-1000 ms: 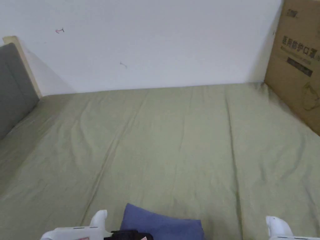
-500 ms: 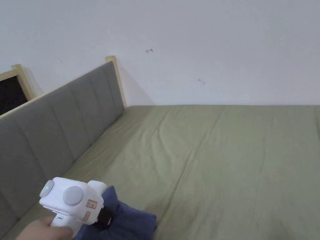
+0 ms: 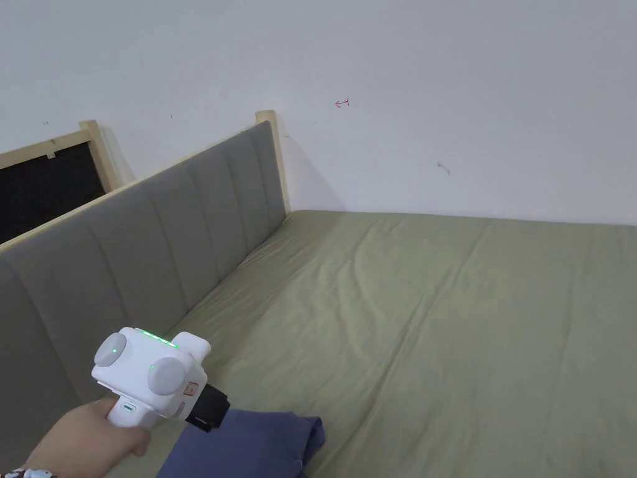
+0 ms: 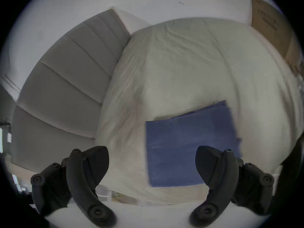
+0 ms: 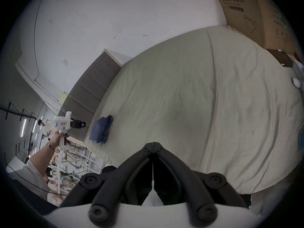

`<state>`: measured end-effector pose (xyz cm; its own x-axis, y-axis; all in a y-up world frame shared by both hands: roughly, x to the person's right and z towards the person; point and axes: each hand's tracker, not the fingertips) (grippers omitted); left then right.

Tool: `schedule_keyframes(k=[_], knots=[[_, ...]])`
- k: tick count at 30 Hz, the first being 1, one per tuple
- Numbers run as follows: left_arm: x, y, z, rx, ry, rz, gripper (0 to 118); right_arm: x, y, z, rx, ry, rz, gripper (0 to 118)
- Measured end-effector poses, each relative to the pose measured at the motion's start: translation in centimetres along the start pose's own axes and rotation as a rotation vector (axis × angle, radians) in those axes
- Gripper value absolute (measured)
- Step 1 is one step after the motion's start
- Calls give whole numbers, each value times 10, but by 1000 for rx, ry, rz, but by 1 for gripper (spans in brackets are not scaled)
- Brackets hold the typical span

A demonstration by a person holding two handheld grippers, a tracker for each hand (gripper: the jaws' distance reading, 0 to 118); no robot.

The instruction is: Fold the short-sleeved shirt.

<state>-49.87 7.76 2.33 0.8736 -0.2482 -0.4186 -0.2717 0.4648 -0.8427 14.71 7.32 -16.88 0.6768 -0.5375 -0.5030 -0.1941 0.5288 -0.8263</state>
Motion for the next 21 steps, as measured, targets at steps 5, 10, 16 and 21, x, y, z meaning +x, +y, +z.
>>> schedule_keyframes(k=[5, 10, 16, 21], knots=[[47, -8, 4, -82, -460, 238, 94, -1, -1, 3, 14, 9, -1, 0], [156, -8, 36, 23, -515, 216, 1, -8, 0, 5, 9, -99, 6, 0], [256, 12, 134, 404, -424, 121, 1, -29, 24, 24, 124, -127, 86, 0], [299, 0, 220, 810, -315, 91, 1, -62, 30, 56, 517, -199, 235, 0]])
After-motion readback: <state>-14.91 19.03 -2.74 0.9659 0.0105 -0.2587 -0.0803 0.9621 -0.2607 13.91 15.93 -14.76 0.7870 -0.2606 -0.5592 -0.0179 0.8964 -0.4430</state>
